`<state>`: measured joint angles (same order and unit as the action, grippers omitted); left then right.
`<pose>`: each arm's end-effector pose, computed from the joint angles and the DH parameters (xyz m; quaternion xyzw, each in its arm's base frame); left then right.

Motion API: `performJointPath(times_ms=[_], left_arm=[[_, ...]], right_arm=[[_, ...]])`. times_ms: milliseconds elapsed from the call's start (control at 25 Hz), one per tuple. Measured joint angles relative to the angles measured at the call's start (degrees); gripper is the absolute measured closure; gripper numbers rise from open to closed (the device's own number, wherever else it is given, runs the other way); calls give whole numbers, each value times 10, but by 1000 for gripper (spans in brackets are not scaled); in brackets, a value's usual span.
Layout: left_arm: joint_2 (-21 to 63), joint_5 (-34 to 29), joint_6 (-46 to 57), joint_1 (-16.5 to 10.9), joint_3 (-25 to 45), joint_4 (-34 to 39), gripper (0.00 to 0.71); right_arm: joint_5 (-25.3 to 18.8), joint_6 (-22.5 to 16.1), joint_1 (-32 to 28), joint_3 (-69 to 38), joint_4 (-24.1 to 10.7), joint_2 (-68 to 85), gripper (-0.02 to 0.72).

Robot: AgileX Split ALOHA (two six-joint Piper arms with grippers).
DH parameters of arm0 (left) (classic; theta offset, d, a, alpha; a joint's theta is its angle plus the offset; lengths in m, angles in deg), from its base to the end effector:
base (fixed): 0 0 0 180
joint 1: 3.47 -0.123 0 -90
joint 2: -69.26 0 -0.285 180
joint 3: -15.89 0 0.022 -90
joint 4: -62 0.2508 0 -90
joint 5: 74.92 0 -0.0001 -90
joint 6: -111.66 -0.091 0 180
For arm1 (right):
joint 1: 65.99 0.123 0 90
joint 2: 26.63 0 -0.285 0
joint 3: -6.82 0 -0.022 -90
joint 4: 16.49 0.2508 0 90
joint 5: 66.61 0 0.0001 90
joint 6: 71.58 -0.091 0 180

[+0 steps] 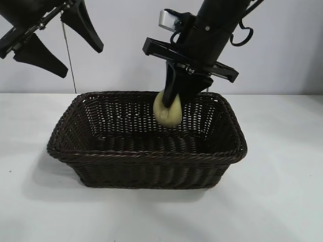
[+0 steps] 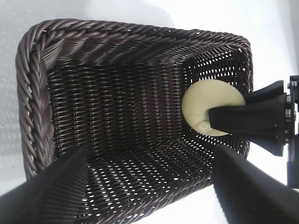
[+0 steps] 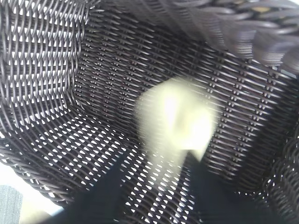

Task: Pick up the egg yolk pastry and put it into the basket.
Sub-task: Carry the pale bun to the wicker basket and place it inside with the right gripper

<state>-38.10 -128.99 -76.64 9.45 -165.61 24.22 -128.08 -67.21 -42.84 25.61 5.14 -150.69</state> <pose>0.3483 -0.1262 0.2770 0.0326 0.9418 -0.2977 0.1530 0.3834 0.1960 0.2311 -0.1641 0.9643 0.1903 0.0835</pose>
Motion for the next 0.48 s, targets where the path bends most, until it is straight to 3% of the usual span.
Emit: performJointPath(times_ms=[160, 280, 480], left_arm=[[0, 0, 0, 0, 0, 0, 170], [0, 1, 0, 0, 0, 0, 170], [0, 1, 0, 0, 0, 0, 170]], right_arm=[[-4, 1, 0, 0, 0, 0, 129], [-5, 2, 0, 0, 1, 0, 87], [-9, 2, 0, 0, 1, 0, 80]])
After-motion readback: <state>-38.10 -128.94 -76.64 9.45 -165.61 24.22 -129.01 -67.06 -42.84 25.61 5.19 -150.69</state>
